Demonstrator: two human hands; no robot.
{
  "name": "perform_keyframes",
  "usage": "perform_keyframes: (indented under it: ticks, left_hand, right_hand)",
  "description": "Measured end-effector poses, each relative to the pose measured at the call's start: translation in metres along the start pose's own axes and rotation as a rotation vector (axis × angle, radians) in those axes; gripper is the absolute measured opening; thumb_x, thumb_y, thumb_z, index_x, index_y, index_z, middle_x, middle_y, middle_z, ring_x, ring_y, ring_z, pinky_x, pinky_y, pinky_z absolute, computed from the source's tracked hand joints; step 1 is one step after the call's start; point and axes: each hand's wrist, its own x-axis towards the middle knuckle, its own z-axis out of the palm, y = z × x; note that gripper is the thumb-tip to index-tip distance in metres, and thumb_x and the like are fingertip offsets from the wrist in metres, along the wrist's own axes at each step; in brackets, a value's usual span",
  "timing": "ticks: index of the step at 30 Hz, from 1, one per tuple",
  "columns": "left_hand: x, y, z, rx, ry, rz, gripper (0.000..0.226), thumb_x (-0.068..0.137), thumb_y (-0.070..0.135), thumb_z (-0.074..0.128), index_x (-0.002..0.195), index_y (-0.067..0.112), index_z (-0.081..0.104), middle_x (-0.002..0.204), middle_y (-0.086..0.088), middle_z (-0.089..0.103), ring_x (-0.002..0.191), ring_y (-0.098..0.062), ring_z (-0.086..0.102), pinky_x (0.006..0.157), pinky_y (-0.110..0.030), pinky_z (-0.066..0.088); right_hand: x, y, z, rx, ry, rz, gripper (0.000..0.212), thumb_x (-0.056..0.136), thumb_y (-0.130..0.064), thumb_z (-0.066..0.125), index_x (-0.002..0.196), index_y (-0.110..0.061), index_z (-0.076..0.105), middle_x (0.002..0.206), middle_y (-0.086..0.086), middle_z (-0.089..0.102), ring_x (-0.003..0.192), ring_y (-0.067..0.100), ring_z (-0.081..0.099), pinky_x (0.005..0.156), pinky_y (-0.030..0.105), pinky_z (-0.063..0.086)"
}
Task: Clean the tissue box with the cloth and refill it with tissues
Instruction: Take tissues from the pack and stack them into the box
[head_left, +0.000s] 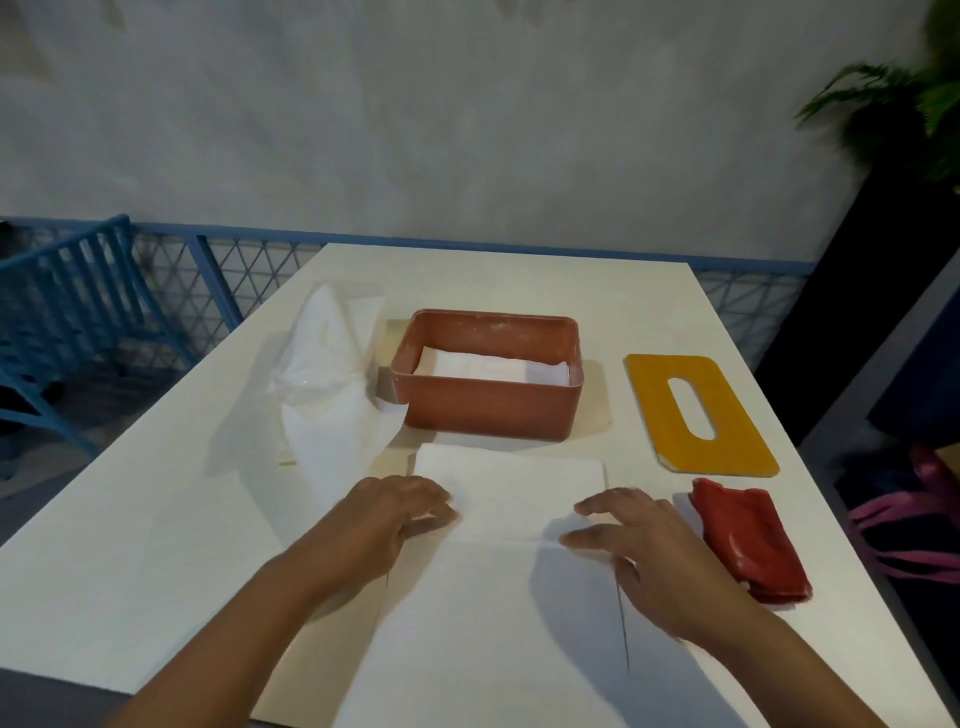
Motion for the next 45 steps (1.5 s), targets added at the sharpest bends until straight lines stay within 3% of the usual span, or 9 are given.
perform_keyframes:
  ticks: [4, 10, 14, 17, 21, 30, 33, 38, 45]
  left_hand:
    - [-0.002, -0.004, -0.01, -0.06, -0.182, -0.071, 0.073, 0.071, -0.023, 0.044, 0.116, 0.032, 0.064, 0.132, 0.02, 0.048, 0.124, 0.002, 0.043, 0.103, -0.018, 0.04]
    - [-0.008, -0.006, -0.009, -0.171, -0.133, -0.086, 0.068, 0.081, -0.003, 0.064, 0.087, 0.065, 0.058, 0.119, 0.041, 0.045, 0.112, 0.018, 0.046, 0.091, -0.008, 0.044]
    - [-0.009, -0.005, -0.008, -0.356, -0.084, -0.179, 0.046, 0.079, 0.009, 0.072, 0.079, 0.055, 0.069, 0.114, 0.028, 0.059, 0.11, 0.007, 0.054, 0.094, -0.014, 0.044]
    - [-0.005, 0.002, -0.008, -0.51, 0.012, -0.278, 0.027, 0.081, 0.008, 0.068, 0.078, 0.034, 0.074, 0.098, 0.012, 0.07, 0.093, -0.002, 0.064, 0.084, -0.015, 0.048]
    - [0.004, 0.019, 0.001, -0.626, 0.241, -0.488, 0.023, 0.088, 0.022, 0.064, 0.066, 0.016, 0.06, 0.059, 0.01, 0.061, 0.056, -0.004, 0.056, 0.054, -0.015, 0.043]
    - [0.018, 0.034, 0.016, -0.495, 0.391, -0.607, 0.033, 0.081, 0.004, 0.064, 0.105, 0.019, 0.047, 0.085, 0.008, 0.056, 0.076, -0.009, 0.054, 0.057, -0.011, 0.037]
    - [0.015, 0.035, 0.016, -0.416, 0.371, -0.534, 0.054, 0.079, -0.001, 0.063, 0.125, 0.02, 0.042, 0.106, 0.008, 0.053, 0.094, -0.009, 0.052, 0.076, -0.015, 0.041]
    - [0.005, 0.034, -0.012, -0.258, 0.438, -0.249, 0.038, 0.083, 0.004, 0.063, 0.116, 0.02, 0.055, 0.111, 0.013, 0.051, 0.096, -0.002, 0.052, 0.081, -0.007, 0.041]
    - [-0.004, -0.023, -0.07, -0.352, 0.865, -0.397, 0.032, 0.082, -0.001, 0.062, 0.102, 0.023, 0.053, 0.107, 0.005, 0.052, 0.09, -0.011, 0.053, 0.071, -0.014, 0.04]
  right_hand:
    - [0.0, 0.001, -0.003, 0.099, -0.175, 0.04, 0.052, 0.085, -0.002, 0.053, 0.117, -0.043, 0.063, 0.13, -0.026, 0.046, 0.125, -0.003, 0.04, 0.097, 0.018, 0.026]
    - [-0.003, 0.004, -0.004, 0.359, -0.248, 0.139, 0.05, 0.077, 0.001, 0.063, 0.106, -0.039, 0.069, 0.118, -0.033, 0.044, 0.116, 0.001, 0.051, 0.095, 0.025, 0.049]
    - [-0.004, 0.006, 0.004, 0.539, -0.116, 0.18, 0.05, 0.074, -0.009, 0.066, 0.075, -0.058, 0.066, 0.11, -0.022, 0.06, 0.107, 0.006, 0.06, 0.091, 0.027, 0.05]
    - [0.002, 0.001, 0.004, 0.672, -0.008, 0.363, 0.014, 0.082, -0.018, 0.071, 0.071, -0.027, 0.069, 0.078, -0.01, 0.067, 0.072, 0.006, 0.06, 0.071, 0.027, 0.049]
    - [0.011, -0.004, 0.004, 0.764, 0.113, 0.53, 0.023, 0.085, -0.025, 0.067, 0.065, -0.016, 0.06, 0.057, -0.007, 0.063, 0.054, 0.005, 0.052, 0.058, 0.031, 0.042]
    - [0.022, -0.016, 0.009, 0.734, 0.212, 0.692, 0.025, 0.079, -0.003, 0.07, 0.085, -0.019, 0.052, 0.064, -0.004, 0.051, 0.059, 0.014, 0.048, 0.056, 0.028, 0.039]
    - [0.025, -0.026, 0.006, 0.657, 0.209, 0.698, 0.045, 0.077, 0.006, 0.069, 0.111, -0.016, 0.049, 0.076, 0.0, 0.051, 0.065, 0.012, 0.049, 0.055, 0.02, 0.04]
    - [0.043, -0.054, 0.008, 0.27, 0.355, 0.621, 0.057, 0.074, -0.011, 0.078, 0.124, -0.017, 0.052, 0.126, 0.005, 0.053, 0.112, 0.021, 0.05, 0.092, 0.032, 0.046]
    - [0.106, -0.121, 0.024, 0.105, 0.561, 0.124, 0.035, 0.066, -0.042, 0.07, 0.09, -0.017, 0.067, 0.097, 0.006, 0.062, 0.093, 0.023, 0.051, 0.074, 0.032, 0.039]
